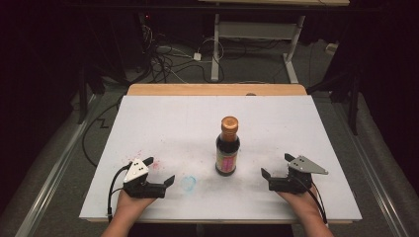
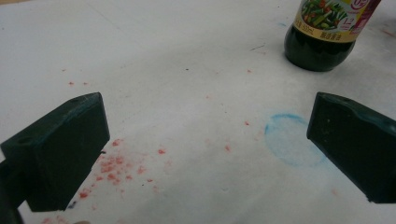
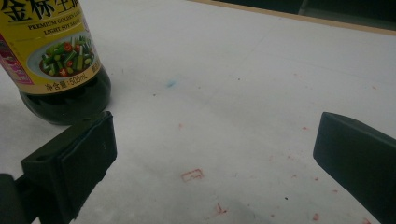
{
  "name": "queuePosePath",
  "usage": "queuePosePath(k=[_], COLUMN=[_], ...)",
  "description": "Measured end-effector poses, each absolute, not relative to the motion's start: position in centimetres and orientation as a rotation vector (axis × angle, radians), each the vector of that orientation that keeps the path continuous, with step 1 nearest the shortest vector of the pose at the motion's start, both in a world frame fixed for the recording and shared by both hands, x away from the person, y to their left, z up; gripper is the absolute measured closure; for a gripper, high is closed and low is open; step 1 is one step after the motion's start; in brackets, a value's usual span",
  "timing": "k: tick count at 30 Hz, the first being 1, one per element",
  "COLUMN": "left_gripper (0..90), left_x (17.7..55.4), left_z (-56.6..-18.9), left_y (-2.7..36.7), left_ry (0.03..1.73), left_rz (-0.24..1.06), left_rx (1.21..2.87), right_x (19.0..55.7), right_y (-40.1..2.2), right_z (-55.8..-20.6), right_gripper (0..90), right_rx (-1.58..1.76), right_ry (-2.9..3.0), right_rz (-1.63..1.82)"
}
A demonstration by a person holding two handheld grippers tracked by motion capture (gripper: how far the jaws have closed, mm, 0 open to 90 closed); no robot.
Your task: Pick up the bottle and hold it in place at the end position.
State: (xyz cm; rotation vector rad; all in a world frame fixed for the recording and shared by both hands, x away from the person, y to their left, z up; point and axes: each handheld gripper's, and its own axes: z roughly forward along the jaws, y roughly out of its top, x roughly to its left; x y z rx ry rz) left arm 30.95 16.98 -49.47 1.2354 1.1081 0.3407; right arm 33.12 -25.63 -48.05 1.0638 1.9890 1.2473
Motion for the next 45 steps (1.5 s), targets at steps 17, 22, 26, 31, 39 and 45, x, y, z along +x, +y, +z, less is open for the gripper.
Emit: queuePosePath(k=[17, 22, 26, 31, 39, 45], left_gripper=[0.0, 0.0, 0.0, 0.0, 0.0, 0.0], left_x=[30.9, 30.8, 30.8, 30.8, 30.8, 30.8], left_z=[-49.5, -49.5, -49.5, -49.5, -49.6, -49.6], left_y=[16.8, 16.8, 16.8, 16.8, 16.8, 16.7], left_ry=[1.100, 1.097, 1.094, 1.091, 1.085, 1.083], left_rz=[0.354, 0.355, 0.355, 0.359, 0.340, 0.341], left_rx=[1.243, 1.249, 1.252, 1.247, 1.266, 1.274], right_x=[33.1, 33.1, 33.1, 33.3, 33.3, 33.0], right_y=[-25.7, -25.7, -25.6, -25.7, -24.5, -22.8], right_z=[-48.1, -48.0, -48.0, -48.0, -47.5, -46.4], right_gripper=[0.5, 0.5, 0.5, 0.7, 0.6, 0.6], right_rx=[1.064, 1.058, 1.064, 1.057, 1.032, 0.984], right_ry=[1.985, 1.987, 1.999, 2.027, 2.081, 2.107], right_rz=[1.253, 1.252, 1.255, 1.260, 1.290, 1.341])
